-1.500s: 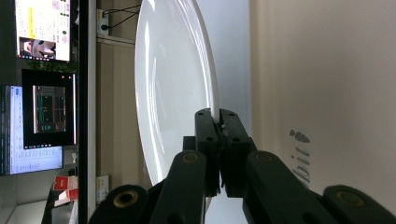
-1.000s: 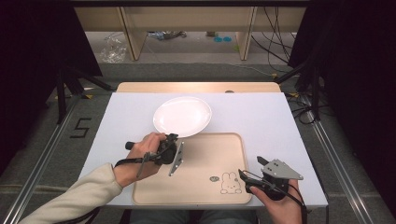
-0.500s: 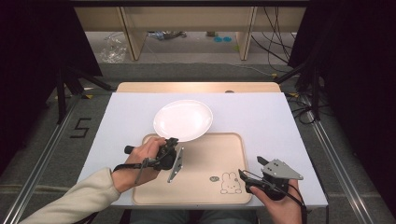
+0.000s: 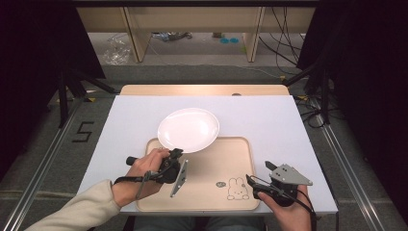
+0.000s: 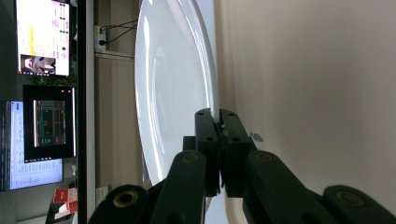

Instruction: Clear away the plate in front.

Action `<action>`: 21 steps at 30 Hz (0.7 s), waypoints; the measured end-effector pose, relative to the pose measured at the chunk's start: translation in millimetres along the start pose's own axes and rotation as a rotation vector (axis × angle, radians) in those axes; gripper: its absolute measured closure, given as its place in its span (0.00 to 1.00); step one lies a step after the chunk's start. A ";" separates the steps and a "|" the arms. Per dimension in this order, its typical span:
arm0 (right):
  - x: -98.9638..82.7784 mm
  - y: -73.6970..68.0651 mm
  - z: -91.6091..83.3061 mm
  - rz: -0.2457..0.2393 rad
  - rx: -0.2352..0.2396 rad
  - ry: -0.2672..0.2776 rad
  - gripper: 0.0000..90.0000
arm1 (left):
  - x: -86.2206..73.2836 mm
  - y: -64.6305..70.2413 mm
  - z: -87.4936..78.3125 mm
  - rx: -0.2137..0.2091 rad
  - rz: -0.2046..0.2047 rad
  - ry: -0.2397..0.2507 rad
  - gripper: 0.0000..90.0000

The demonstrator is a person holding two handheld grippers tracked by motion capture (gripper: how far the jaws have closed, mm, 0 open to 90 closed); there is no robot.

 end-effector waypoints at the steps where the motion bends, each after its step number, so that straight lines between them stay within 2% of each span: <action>1: 0.0 0.0 0.0 0.000 0.000 0.000 0.25 | 0.0 0.0 0.0 0.000 0.000 0.000 0.98; 9: 0.3 -0.4 -0.4 -0.001 -0.003 0.005 0.25 | 4.1 8.1 -7.4 -0.009 0.010 0.013 0.98; 11: 0.1 -1.4 -1.3 0.011 0.004 -0.003 0.25 | 5.0 9.5 -9.5 -0.009 0.006 0.016 0.98; 19: 0.8 -0.8 -1.3 -0.001 -0.004 0.009 0.25 | 9.2 16.8 -15.5 -0.018 0.021 0.027 0.98; 21: 0.5 -1.8 -2.4 0.010 0.002 -0.007 0.25 | 10.0 18.8 -16.8 -0.024 0.017 0.030 0.98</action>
Point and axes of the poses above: each handheld gripper's, and its own axes: z roughly forward along the jaws, x roughly out of its top, y roughly to its right, the point moved 3 cm from there along z, roughly forward along the jaws, and after that the axes turned 6 degrees about z, right-handed, at the moved point
